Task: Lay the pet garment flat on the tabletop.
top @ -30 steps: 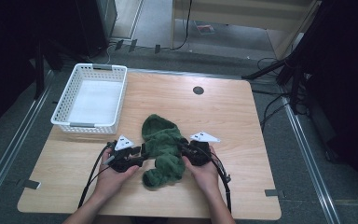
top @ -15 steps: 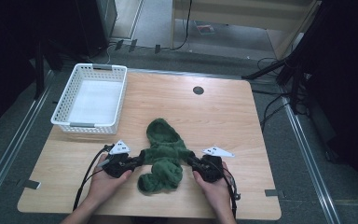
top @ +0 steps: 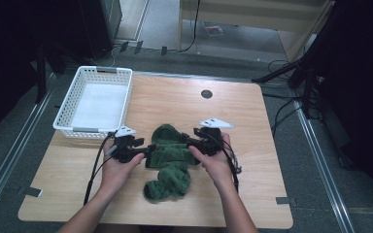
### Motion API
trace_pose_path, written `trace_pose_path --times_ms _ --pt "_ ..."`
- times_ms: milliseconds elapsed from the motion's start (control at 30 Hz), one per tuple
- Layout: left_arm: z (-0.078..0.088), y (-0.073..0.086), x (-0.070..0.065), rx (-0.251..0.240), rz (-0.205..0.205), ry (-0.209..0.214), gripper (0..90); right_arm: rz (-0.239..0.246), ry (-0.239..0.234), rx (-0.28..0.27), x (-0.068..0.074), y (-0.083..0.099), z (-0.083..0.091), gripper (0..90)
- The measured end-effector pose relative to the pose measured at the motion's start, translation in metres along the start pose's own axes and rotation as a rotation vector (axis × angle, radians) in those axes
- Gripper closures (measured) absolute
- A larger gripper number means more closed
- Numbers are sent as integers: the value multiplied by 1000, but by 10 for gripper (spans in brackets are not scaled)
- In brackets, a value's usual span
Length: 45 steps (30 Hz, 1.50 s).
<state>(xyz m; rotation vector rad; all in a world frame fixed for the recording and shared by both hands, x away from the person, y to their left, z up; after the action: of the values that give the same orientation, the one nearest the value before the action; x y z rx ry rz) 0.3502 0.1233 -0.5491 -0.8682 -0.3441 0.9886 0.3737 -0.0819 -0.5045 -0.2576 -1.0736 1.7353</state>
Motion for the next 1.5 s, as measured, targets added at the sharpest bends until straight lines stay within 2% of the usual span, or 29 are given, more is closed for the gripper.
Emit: trace_pose_path --times_ms 67,133,167,200,233,267,300,333,367,400,500,533,600,667,733,800,833,867,933,1000,1033,1067,1100,1133,1200,1233,1367,1433,1500 --pt "-10 -4 2 29 10 -41 402 57 23 44 4 0 -19 478" --pt "-17 -6 5 42 18 -75 395 111 36 131 3 5 -39 449" --pt "-20 -6 6 54 21 -91 378 129 85 194 -5 12 -54 522" --pt "-23 -6 8 65 19 -103 378 129 85 194 -5 12 -54 522" --pt "-26 -6 9 75 21 -109 376 116 104 209 -10 14 -57 596" --pt "-29 -6 8 94 33 -95 381 93 113 207 -16 14 -58 671" --pt "-31 -7 7 109 39 -74 395 38 105 188 -22 13 -57 740" --pt "-33 -8 5 122 17 -77 395 -20 77 150 -28 11 -54 785" --pt "-35 -9 5 136 -17 -108 404 -75 55 119 -34 10 -51 822" --pt "-38 -10 5 144 -23 -116 447 -119 39 97 -40 10 -47 843" --pt "-46 -10 6 166 -39 -126 606 -151 8 91 -50 13 -43 864" --pt "-48 -11 6 161 -55 -127 663 -150 5 80 -52 14 -42 890" --pt "-48 -11 5 168 -70 -126 790 -134 48 56 -60 16 -38 900" --pt "-47 -12 7 155 -88 -157 846 -124 78 41 -68 19 -33 900" --pt "-46 -12 10 147 -74 -162 842 -101 112 33 -75 21 -30 900" --pt "-44 -14 11 106 -69 -140 743 -134 88 16 -78 21 -25 900" --pt "-43 -15 10 94 -67 -115 669 -140 51 0 -76 19 -22 842" --pt "-43 -16 8 87 -62 -85 643 -129 5 -17 -70 16 -21 756" --pt "-44 -17 6 76 -75 -76 658 -89 -60 -19 -55 9 -21 573" --pt "-46 -16 4 77 -70 -66 703 -3 -45 10 -39 5 -29 473" --pt "-47 -16 4 83 -69 -68 723 27 -33 52 -32 6 -35 458" --pt "-47 -15 5 97 -73 -89 740 41 -47 91 -27 8 -42 450" --pt "-47 -14 6 102 -68 -98 750 59 -59 129 -21 11 -51 456" --pt "-47 -14 7 108 -69 -101 764 89 -29 139 -19 14 -57 526" --pt "-46 -14 9 104 -74 -117 783 104 33 145 -23 17 -63 744" --pt "-45 -16 11 96 -75 -129 800 78 37 133 -26 17 -63 871" --pt "-42 -23 12 67 -116 -130 841 -14 21 4 -41 9 -49 900" --pt "-45 -25 9 60 -155 -137 826 -6 36 -48 -44 5 -41 900" --pt "-51 -23 7 77 -184 -124 798 15 80 -55 -46 6 -38 900"
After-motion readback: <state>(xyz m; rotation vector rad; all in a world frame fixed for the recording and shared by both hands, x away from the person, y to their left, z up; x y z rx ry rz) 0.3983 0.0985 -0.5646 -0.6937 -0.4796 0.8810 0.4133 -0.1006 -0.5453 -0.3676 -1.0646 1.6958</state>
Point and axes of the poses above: each handheld gripper's, and its own axes: z roughly backward along the jaws, y roughly out of its underside, x roughly to its left, the point moved 5 cm from there along -z, roughly forward along the jaws, and after that the axes turned 11 degrees about -z, right-handed, at the moved point
